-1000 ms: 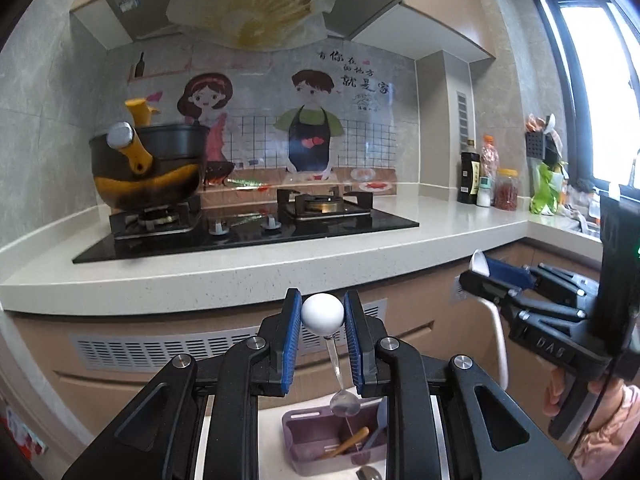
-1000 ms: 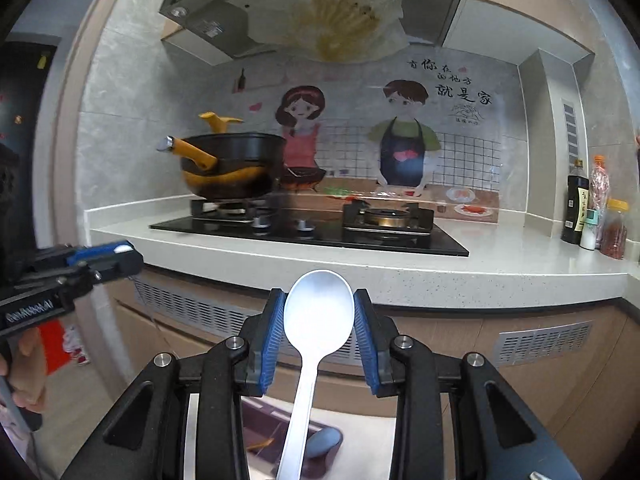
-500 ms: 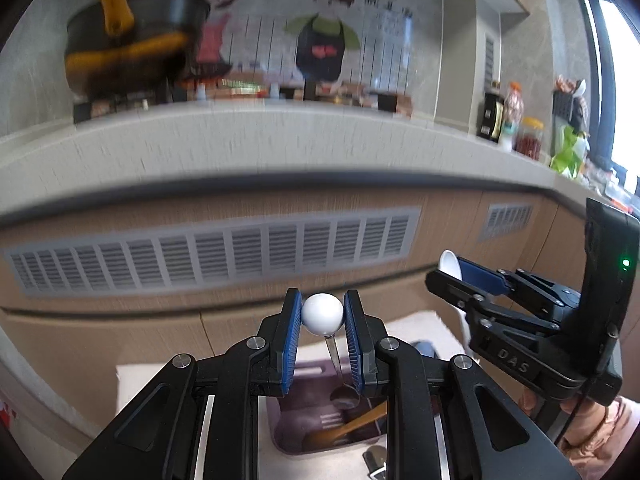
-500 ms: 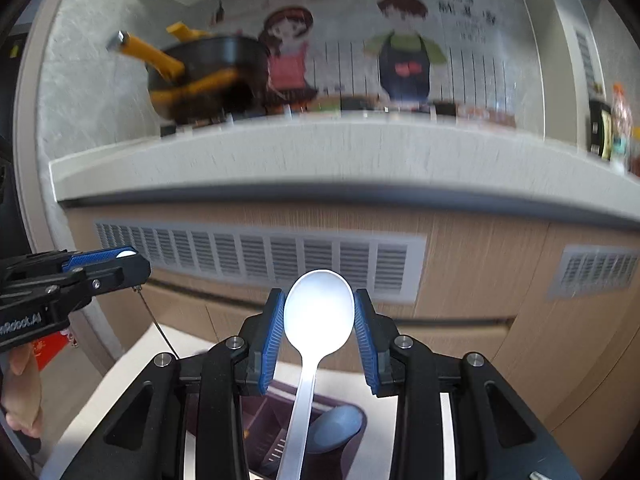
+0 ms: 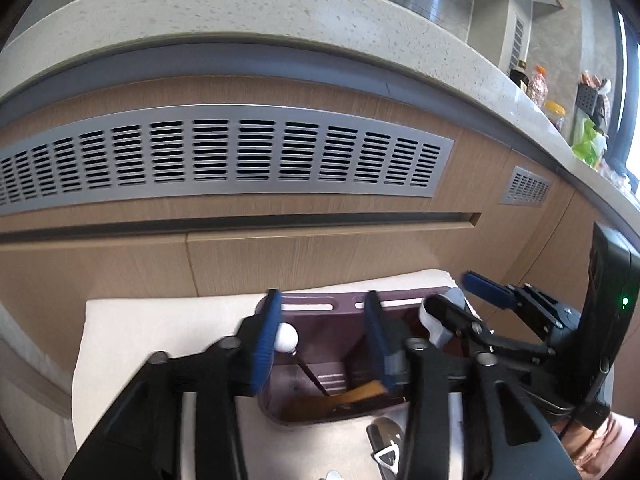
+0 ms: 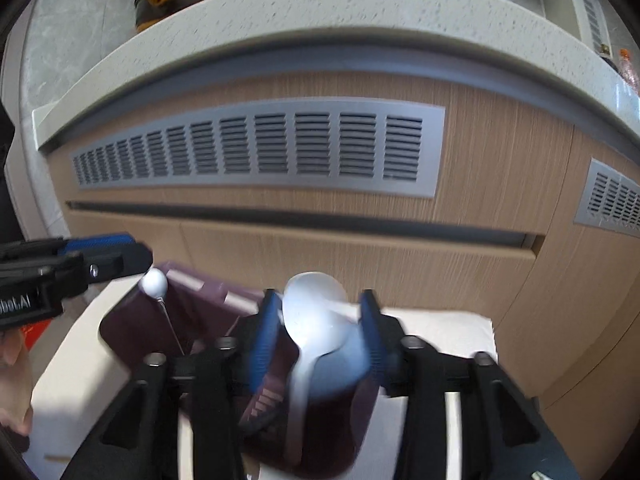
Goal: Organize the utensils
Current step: 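Lift both spoons over the maroon caddy and drop them inside, then reach the right tool to the metal tongs and close on them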
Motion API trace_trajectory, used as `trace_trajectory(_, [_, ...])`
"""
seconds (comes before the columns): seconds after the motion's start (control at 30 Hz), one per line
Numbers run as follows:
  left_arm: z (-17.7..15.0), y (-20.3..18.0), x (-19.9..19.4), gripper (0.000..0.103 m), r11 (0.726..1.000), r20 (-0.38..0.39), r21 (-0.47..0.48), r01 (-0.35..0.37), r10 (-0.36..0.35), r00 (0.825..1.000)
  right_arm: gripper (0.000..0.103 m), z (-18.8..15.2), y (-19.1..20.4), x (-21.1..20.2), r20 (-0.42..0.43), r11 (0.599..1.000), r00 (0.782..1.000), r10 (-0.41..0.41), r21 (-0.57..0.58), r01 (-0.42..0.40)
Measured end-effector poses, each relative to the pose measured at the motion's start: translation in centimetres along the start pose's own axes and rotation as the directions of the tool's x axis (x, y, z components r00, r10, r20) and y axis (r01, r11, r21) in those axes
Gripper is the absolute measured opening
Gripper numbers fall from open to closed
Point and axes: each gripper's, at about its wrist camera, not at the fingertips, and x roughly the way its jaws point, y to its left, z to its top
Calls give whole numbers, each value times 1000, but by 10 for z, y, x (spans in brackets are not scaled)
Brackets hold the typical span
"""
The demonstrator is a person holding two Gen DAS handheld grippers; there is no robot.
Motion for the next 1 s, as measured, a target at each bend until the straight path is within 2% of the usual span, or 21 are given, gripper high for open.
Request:
trace_trajectory(0.17, [-11, 4, -31, 54, 999, 5, 0, -34, 34, 999, 64, -9, -4, -31, 10, 1000, 1000, -24, 6, 24])
trace_trajectory(0.27, [-28, 10, -47, 67, 998, -22, 10, -57, 58, 998, 76, -18, -8, -53, 21, 999, 999, -43, 12, 43])
trace_trajectory(0.33, [-43, 11, -54, 67, 997, -54, 31, -75, 76, 996, 89, -26, -9, -68, 31, 998, 998, -61, 8, 61])
trace_trajectory(0.43, [-71, 14, -60, 67, 995, -121, 45, -85, 89, 989, 101, -40, -7, -87, 38, 996, 995, -89, -26, 90])
trace_trajectory(0.6, [-120, 20, -66, 67, 996, -244, 44, -82, 91, 966, 103, -72, -11, -96, -96, 995, 990, -99, -35, 96])
trace_trajectory(0.8, [-169, 29, -69, 67, 995, -354, 42, -85, 94, 931, 103, -118, -14, -92, -237, 996, 967, -94, -25, 91])
trace_trajectory(0.93, [-183, 38, -67, 67, 996, -405, -17, -87, 72, 911, 103, -139, -7, -92, -290, 998, 954, -70, -28, 64])
trace_trajectory(1.0, [-187, 37, -69, 68, 996, -407, -43, -81, 57, 912, 103, -146, -2, -90, -312, 998, 948, -68, -39, 59])
